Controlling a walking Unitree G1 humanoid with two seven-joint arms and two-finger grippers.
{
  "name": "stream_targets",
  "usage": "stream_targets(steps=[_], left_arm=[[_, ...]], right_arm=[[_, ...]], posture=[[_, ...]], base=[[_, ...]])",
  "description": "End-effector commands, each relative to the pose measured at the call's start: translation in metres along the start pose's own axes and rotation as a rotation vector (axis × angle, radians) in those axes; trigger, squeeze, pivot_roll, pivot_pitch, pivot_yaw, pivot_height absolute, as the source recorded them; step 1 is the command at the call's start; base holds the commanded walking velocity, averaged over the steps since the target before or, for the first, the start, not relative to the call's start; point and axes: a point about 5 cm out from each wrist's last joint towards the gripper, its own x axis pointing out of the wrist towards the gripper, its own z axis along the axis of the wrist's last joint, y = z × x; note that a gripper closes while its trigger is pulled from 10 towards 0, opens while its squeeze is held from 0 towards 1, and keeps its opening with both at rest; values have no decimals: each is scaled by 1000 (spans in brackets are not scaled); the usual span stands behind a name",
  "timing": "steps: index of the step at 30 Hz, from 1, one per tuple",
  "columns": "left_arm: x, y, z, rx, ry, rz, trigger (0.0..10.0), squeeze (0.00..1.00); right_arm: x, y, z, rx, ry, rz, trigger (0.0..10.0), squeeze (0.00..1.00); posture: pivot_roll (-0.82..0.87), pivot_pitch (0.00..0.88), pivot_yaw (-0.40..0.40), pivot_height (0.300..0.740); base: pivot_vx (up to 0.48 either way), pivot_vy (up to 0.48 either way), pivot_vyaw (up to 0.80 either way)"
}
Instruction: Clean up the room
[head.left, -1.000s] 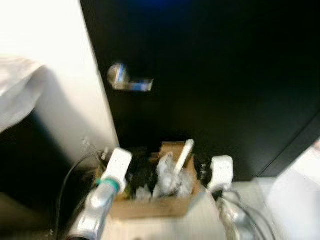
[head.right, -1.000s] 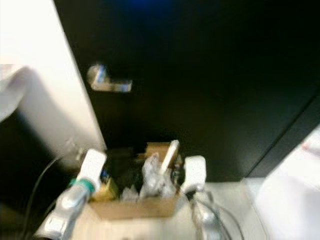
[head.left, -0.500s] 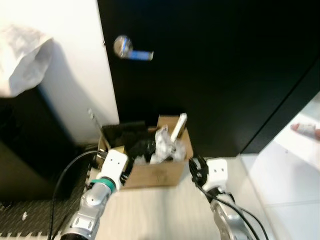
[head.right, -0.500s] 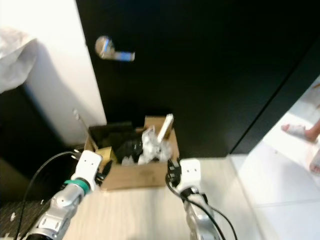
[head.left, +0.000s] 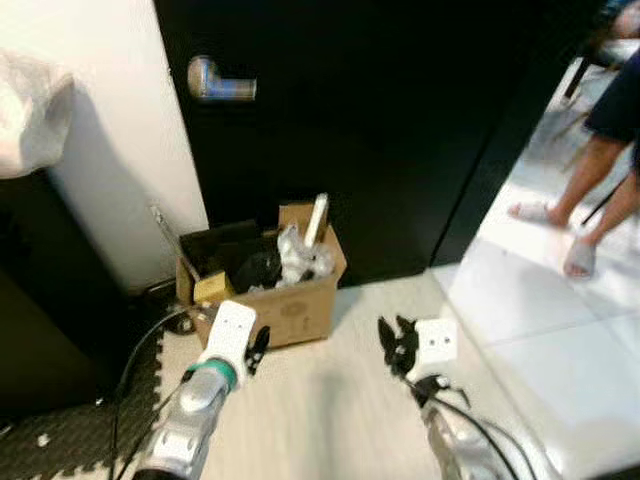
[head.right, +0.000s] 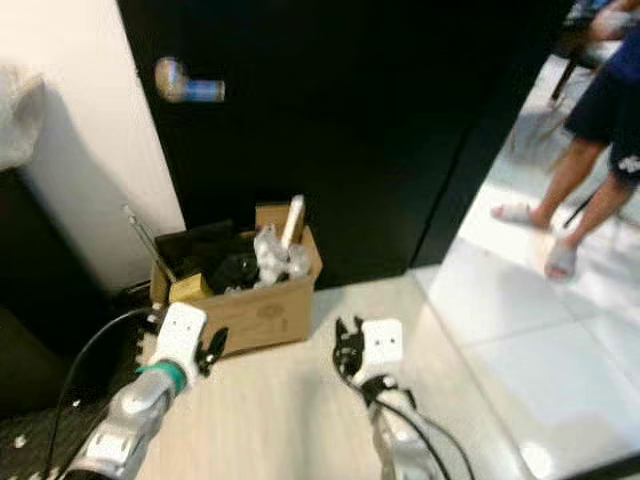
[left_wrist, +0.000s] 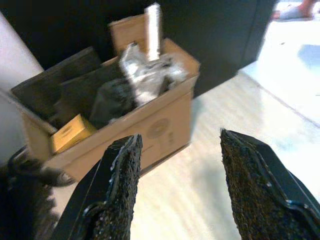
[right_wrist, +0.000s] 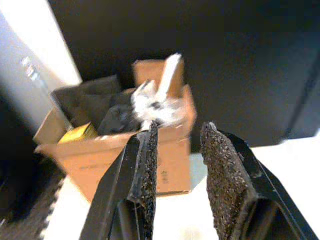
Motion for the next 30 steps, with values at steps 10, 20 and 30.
stream_targets(steps=[10, 20, 30], left_arm=[[4, 2, 14, -3, -39, 12, 10000, 0], [4, 4, 12, 15, -29, 17, 10000, 0], [1, 6, 4, 48, -8, 19, 10000, 0]], right_arm=[[11, 20, 21, 44, -74, 55, 10000, 0], [8, 20, 18, 40, -55, 65, 10000, 0], [5, 18, 11, 31, -26, 57, 10000, 0]], posture=[[-62, 31, 60, 740], [-64, 29, 59, 740], [-65, 25, 60, 740]], base=[[0, 0, -800], [0, 0, -800], [0, 0, -800]])
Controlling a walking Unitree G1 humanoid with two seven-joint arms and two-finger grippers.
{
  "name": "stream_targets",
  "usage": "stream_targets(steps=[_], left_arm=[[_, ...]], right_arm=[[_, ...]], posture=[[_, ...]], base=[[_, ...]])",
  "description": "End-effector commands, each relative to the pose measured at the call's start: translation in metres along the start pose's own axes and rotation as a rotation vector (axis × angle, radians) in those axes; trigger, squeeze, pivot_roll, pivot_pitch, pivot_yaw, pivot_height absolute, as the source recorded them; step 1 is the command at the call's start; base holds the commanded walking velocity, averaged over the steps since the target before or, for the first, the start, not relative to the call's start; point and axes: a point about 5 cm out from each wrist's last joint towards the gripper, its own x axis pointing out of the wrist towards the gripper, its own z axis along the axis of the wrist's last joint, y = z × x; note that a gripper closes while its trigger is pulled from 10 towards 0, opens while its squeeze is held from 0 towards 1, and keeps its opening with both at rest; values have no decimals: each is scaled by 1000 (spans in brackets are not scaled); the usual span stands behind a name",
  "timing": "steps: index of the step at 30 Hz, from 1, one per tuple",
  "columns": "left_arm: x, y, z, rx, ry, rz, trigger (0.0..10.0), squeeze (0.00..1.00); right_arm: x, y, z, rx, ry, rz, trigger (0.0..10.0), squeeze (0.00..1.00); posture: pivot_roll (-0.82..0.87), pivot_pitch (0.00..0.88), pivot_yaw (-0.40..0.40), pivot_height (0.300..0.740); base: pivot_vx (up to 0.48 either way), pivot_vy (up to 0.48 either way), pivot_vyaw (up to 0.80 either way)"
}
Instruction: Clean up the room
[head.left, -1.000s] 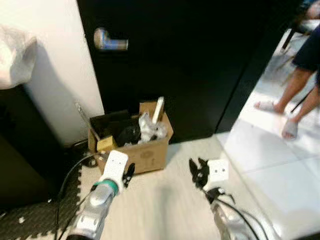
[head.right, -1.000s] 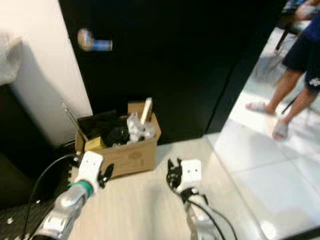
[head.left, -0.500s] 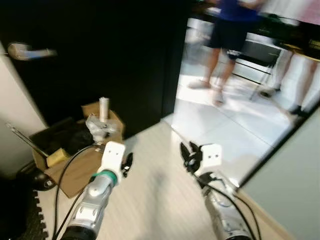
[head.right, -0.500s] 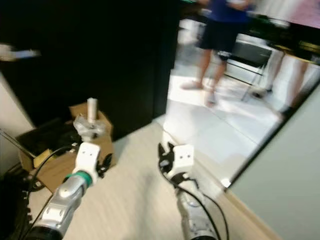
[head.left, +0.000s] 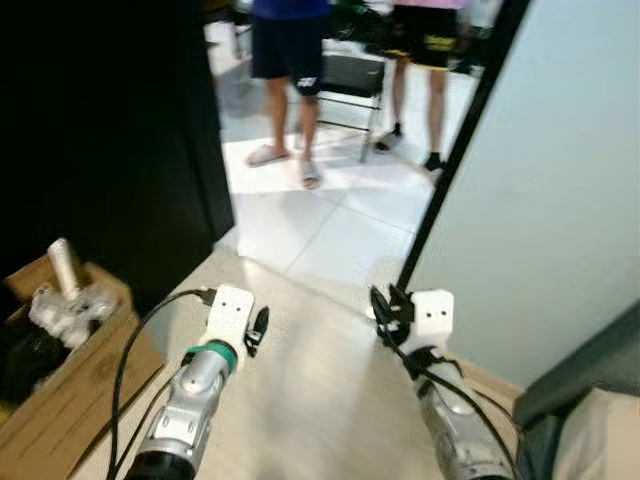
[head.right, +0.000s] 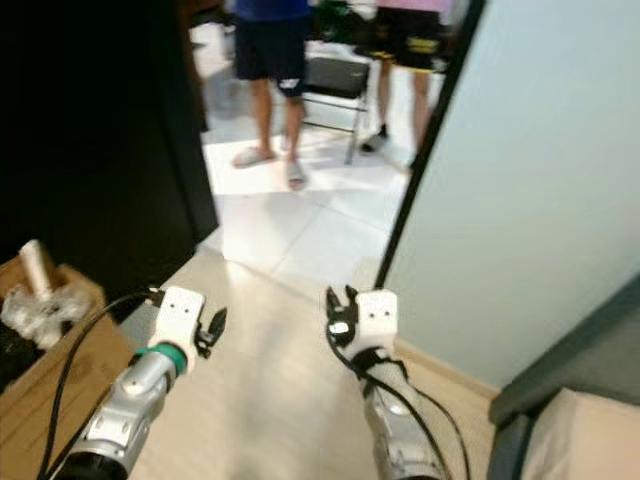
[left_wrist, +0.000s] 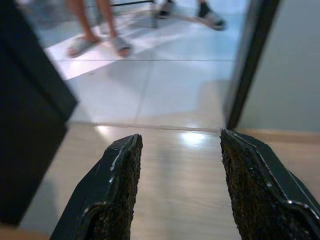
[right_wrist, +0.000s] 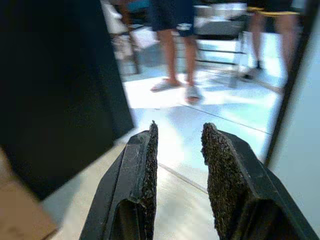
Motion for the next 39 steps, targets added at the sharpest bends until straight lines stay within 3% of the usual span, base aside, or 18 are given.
stream_targets(steps=[1, 35, 39], left_arm=[[-3, -2, -9, -1, 29, -2, 10000, 0], [-3, -3, -5, -5, -13, -8, 10000, 0], [-3, -3, -6, -7, -12, -2, 10000, 0]], right_arm=[[-3, 1, -6, 5, 32, 2, 10000, 0], [-3, -3, -7, -5, 39, -12, 10000, 0], [-3, -3, -7, -20, 36, -10, 10000, 0]], posture=[[-64, 22, 60, 740], [-64, 30, 59, 740], [-64, 31, 57, 740]], base=[[0, 0, -800], [0, 0, -800], [-82, 0, 0]])
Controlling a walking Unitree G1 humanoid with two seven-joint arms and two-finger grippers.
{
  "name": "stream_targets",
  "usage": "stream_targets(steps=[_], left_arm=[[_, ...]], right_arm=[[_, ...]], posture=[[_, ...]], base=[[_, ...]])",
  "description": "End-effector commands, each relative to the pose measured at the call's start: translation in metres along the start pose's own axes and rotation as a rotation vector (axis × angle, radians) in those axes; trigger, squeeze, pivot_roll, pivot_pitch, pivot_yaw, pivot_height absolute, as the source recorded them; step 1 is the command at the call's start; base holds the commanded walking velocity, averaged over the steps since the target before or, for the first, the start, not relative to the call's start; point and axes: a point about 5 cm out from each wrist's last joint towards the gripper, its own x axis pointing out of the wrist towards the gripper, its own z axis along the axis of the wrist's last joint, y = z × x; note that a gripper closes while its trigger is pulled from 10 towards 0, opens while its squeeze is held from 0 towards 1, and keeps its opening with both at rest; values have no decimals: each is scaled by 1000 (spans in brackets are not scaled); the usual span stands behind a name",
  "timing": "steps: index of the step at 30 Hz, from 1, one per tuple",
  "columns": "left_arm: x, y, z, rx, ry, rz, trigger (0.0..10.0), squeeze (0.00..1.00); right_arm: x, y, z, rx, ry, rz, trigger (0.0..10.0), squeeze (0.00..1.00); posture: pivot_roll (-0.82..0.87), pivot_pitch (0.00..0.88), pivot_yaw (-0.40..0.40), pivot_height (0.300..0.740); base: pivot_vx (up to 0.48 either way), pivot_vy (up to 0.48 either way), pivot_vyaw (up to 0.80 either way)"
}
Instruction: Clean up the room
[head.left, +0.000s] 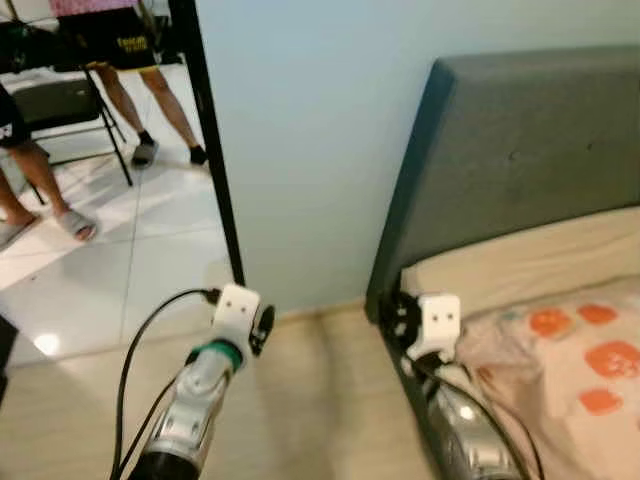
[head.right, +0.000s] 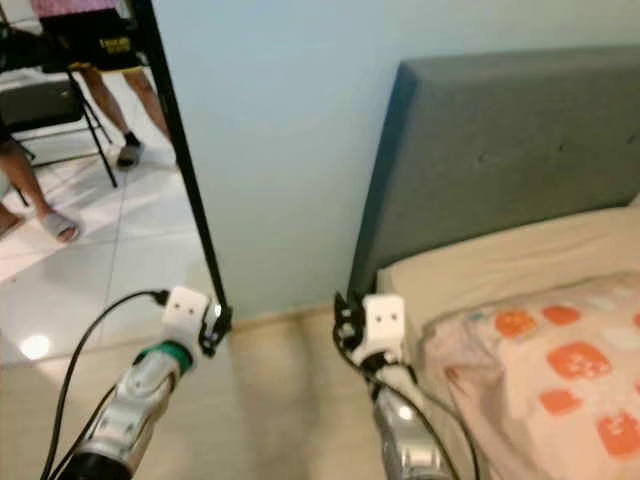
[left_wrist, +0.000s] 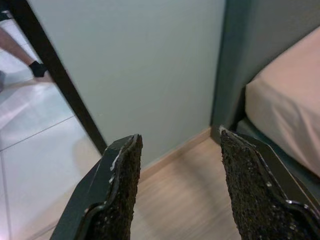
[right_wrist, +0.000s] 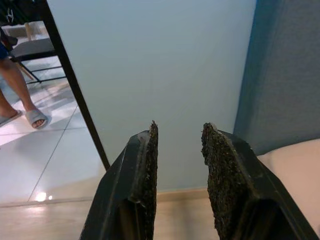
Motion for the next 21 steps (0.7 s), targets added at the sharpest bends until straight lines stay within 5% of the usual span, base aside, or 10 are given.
stream_targets(steps=[1, 21], left_arm=[[-5, 6, -10, -3, 32, 25, 10000, 0], [-6, 7, -10, -10, 28, 37, 10000, 0]], right_arm=[[-1, 7, -5, 5, 18, 19, 10000, 0], [-2, 8, -6, 3, 25, 24, 10000, 0]], posture=[[-63, 32, 55, 740], [-59, 35, 52, 740]], base=[[-326, 0, 0], [-336, 0, 0]])
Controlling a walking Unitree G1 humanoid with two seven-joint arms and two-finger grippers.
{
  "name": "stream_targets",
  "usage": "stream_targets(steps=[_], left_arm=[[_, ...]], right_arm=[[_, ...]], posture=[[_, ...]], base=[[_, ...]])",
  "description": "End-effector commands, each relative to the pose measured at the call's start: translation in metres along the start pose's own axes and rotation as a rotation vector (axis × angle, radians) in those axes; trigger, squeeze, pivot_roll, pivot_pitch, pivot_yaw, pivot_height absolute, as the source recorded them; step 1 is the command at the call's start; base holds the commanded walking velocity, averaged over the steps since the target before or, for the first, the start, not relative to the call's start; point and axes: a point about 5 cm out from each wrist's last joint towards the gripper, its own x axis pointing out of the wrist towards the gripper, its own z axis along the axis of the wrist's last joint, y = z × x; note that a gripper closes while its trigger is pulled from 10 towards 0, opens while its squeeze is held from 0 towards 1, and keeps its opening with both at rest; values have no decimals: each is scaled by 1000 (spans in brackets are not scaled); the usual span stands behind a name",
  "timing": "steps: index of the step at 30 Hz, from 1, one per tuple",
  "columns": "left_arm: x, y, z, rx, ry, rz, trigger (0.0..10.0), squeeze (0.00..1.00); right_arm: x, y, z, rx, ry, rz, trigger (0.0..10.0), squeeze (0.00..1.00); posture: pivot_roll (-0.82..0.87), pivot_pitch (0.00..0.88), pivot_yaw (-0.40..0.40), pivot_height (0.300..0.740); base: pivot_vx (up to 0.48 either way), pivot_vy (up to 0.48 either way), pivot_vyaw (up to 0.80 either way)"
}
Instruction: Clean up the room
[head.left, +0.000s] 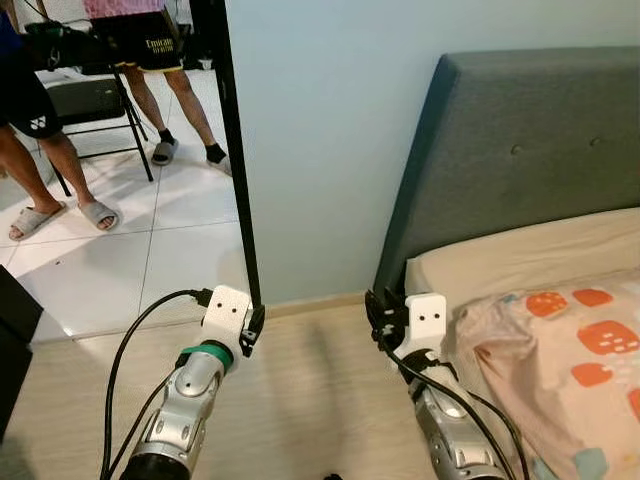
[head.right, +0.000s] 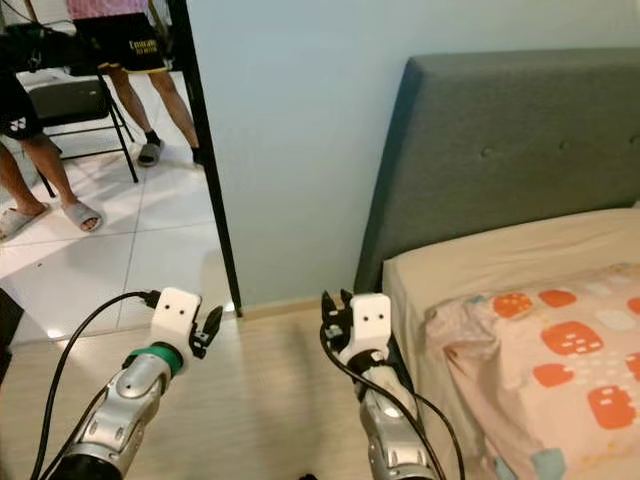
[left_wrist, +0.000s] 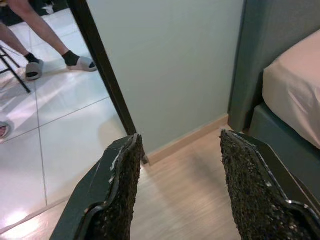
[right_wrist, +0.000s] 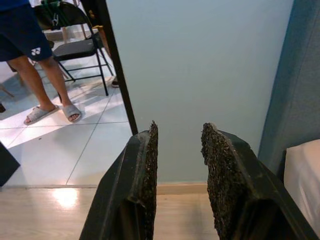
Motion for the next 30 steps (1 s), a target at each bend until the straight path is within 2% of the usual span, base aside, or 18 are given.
stream_targets(steps=[1, 30], left_arm=[[-2, 0, -5, -9, 14, 1, 10000, 0], [-2, -1, -4, -5, 10, -5, 10000, 0]], right_arm=[[-3, 0, -5, 0, 21, -2, 10000, 0], [-2, 0, -6, -2, 26, -2, 10000, 0]], posture=[[-59, 35, 52, 740], [-59, 35, 50, 740]], base=[[-394, 0, 0], [-414, 0, 0]])
